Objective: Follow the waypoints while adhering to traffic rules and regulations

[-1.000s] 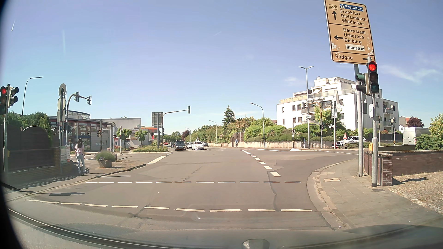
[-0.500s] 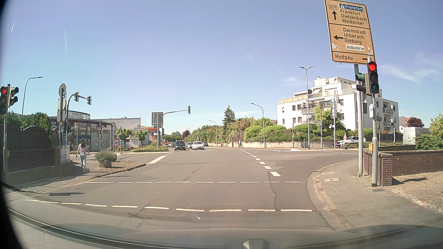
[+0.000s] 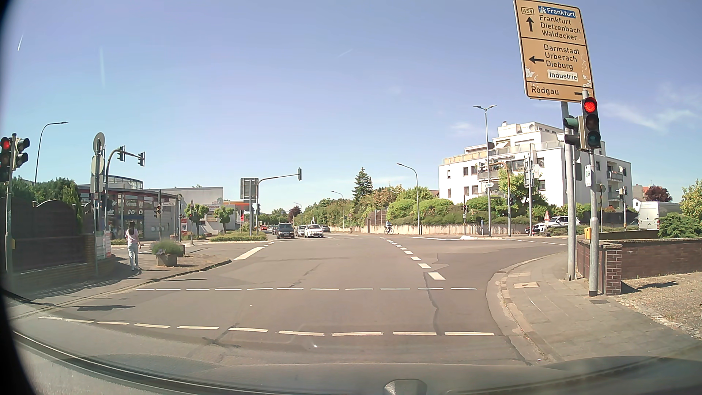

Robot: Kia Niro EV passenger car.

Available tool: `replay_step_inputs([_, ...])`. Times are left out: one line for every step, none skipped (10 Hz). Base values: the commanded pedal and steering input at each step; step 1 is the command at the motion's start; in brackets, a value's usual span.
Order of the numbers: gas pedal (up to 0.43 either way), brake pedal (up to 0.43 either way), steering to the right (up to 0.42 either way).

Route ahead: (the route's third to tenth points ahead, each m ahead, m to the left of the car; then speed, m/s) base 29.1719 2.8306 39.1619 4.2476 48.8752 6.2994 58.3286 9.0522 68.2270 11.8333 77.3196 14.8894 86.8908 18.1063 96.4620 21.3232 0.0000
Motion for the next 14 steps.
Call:
replay_step_inputs([0.0, 0.366, -0.005])
replay_step_inputs([0.0, 0.366, -0.005])
replay_step_inputs([0.0, 0.366, -0.005])
replay_step_inputs([0.0, 0.366, -0.005])
replay_step_inputs([0.0, 0.366, -0.005])
replay_step_inputs([0.0, 0.366, -0.005])
replay_step_inputs([0.0, 0.366, -0.005])
replay_step_inputs([0.0, 0.366, -0.005])
replay_step_inputs([0.0, 0.366, -0.005])
replay_step_inputs([0.0, 0.366, -0.005])
replay_step_inputs([0.0, 0.366, -0.005])
replay_step_inputs([0.0, 0.366, -0.005])
replay_step_inputs([0.0, 0.366, -0.005])
replay_step_inputs([0.0, 0.366, -0.005])
